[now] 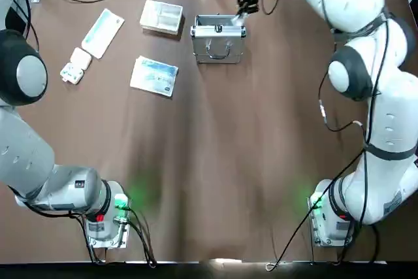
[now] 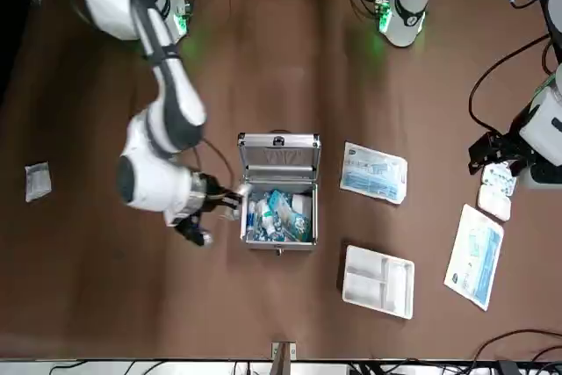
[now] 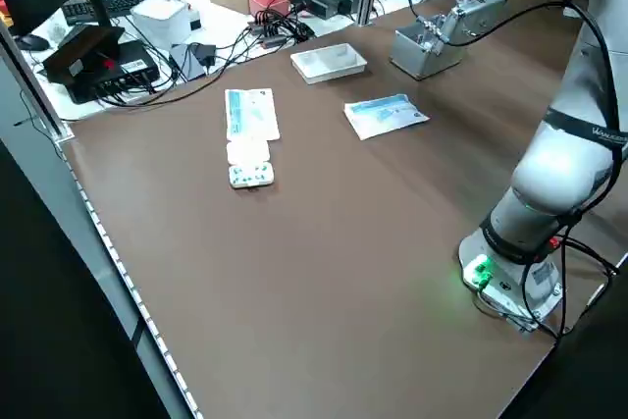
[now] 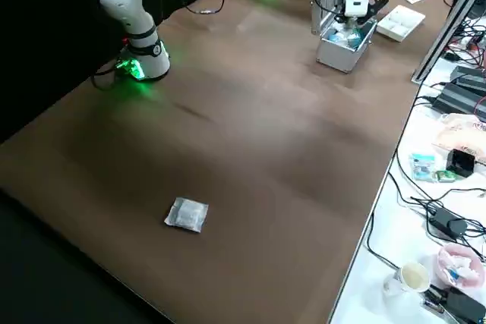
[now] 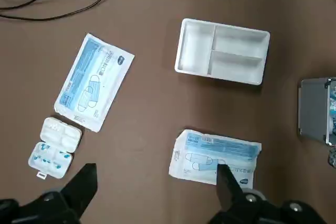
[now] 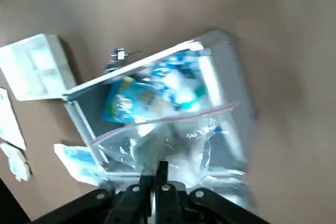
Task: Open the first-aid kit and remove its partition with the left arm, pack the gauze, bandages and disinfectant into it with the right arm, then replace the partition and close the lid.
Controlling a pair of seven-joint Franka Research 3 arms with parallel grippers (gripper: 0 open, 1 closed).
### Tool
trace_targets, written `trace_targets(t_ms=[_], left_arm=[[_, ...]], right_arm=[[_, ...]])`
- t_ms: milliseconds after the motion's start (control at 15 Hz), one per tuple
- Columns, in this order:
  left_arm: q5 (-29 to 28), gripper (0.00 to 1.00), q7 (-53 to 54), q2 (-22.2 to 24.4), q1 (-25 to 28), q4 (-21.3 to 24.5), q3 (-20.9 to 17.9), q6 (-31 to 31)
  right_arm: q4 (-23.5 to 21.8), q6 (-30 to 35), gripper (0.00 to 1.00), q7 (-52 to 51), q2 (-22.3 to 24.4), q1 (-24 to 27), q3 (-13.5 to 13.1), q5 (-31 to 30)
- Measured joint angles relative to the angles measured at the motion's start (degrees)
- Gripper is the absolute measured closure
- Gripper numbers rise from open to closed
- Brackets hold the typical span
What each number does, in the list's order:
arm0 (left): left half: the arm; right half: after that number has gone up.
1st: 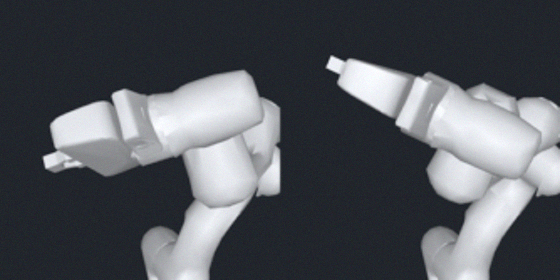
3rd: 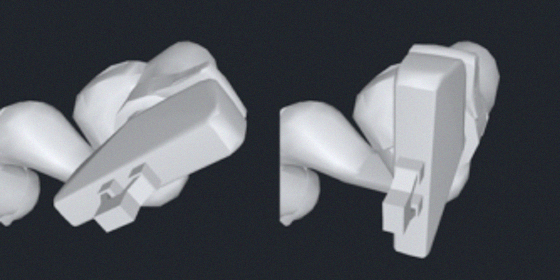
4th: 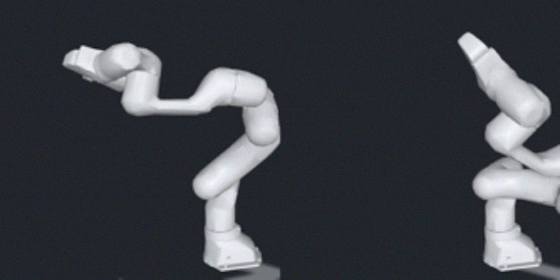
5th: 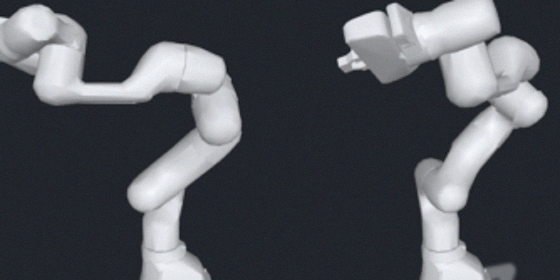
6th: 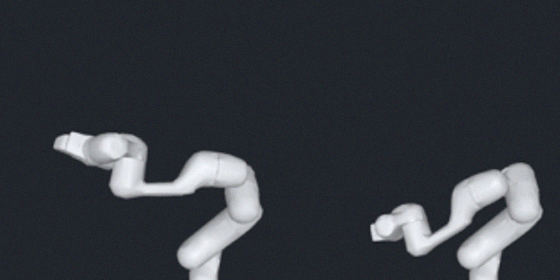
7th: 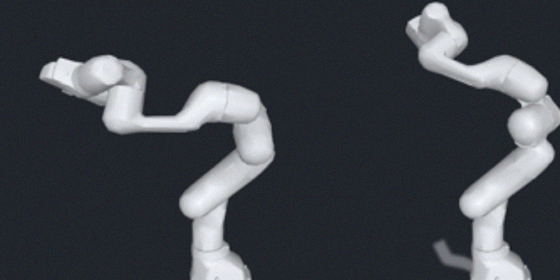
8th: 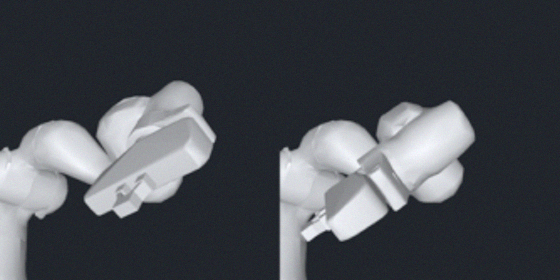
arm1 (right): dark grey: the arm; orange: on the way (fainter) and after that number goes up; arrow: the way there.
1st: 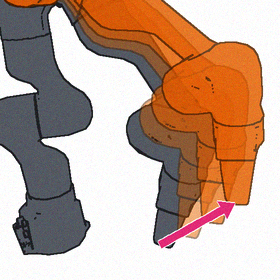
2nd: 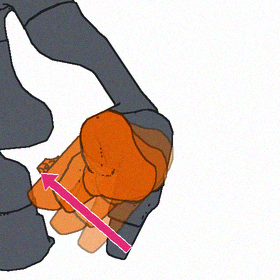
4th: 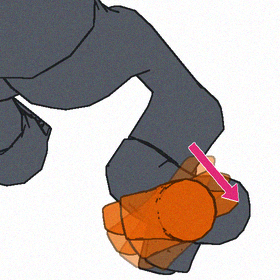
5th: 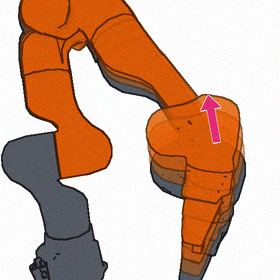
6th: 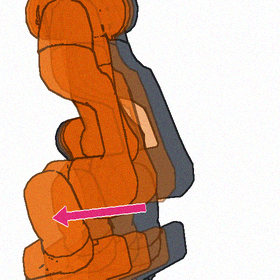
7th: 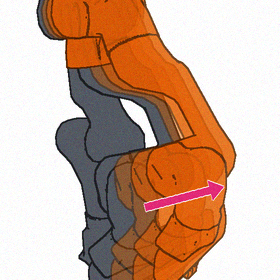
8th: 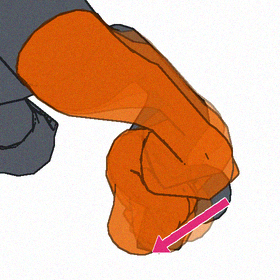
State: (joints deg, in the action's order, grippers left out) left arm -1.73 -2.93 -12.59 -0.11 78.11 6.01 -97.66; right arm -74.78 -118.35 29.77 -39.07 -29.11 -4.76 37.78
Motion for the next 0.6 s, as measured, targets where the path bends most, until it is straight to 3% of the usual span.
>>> trace_targets(t_ms=[267, 467, 600], left_arm=[[0.00, 0.00, 0.00, -0.28, -0.03, 0.04, 0.04, 0.00], [0.00, 0.00, 0.00, -0.54, -0.03, 0.05, 0.06, -0.04], [0.00, 0.00, 0.01, -0.60, -0.02, 0.05, 0.06, -0.06]], right_arm=[[-0.02, -11.08, 0.96, 3.60, -3.63, -6.54, -0.05, 0.61], [-0.04, -12.52, 0.94, 3.94, -5.21, -7.65, -0.08, 0.63], [-0.03, -12.53, 0.79, 3.93, -5.58, -8.01, -0.09, 0.63]])
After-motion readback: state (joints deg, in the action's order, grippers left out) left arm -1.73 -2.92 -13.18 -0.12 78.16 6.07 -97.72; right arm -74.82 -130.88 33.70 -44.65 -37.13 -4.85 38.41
